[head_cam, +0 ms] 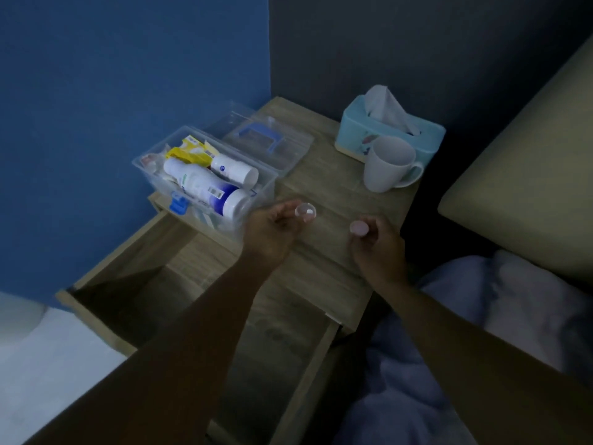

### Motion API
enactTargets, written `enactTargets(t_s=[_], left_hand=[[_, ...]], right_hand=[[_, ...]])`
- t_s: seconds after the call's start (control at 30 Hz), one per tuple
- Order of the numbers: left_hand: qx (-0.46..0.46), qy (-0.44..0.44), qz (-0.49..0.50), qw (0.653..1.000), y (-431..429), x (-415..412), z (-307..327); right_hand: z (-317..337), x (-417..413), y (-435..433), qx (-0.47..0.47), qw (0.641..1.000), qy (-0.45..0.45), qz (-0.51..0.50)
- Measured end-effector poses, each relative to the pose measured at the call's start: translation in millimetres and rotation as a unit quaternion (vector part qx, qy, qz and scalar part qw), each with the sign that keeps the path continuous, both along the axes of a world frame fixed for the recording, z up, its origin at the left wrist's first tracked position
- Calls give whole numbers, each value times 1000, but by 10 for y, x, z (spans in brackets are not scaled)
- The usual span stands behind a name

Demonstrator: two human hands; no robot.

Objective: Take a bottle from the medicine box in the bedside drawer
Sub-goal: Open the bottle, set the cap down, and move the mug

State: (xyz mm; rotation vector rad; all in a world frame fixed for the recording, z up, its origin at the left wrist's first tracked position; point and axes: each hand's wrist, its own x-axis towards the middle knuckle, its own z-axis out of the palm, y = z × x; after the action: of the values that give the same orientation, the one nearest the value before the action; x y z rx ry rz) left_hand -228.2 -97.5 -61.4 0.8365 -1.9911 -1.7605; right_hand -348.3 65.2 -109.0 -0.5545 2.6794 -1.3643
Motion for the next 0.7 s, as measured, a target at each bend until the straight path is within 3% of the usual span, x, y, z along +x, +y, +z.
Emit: enactTargets(t_s=[0.17, 0.4, 0.7], left_hand=[[-174, -39, -43, 983, -7, -251, -159], [-273, -94, -58, 956, 119, -445, -385], [-285, -124, -59, 949, 182, -349, -437]], right_hand=[[-182, 47, 1, -1, 992, 128, 18], [-186, 30, -8, 5, 994, 103, 33], [-150, 20, -19, 10, 992, 111, 57]])
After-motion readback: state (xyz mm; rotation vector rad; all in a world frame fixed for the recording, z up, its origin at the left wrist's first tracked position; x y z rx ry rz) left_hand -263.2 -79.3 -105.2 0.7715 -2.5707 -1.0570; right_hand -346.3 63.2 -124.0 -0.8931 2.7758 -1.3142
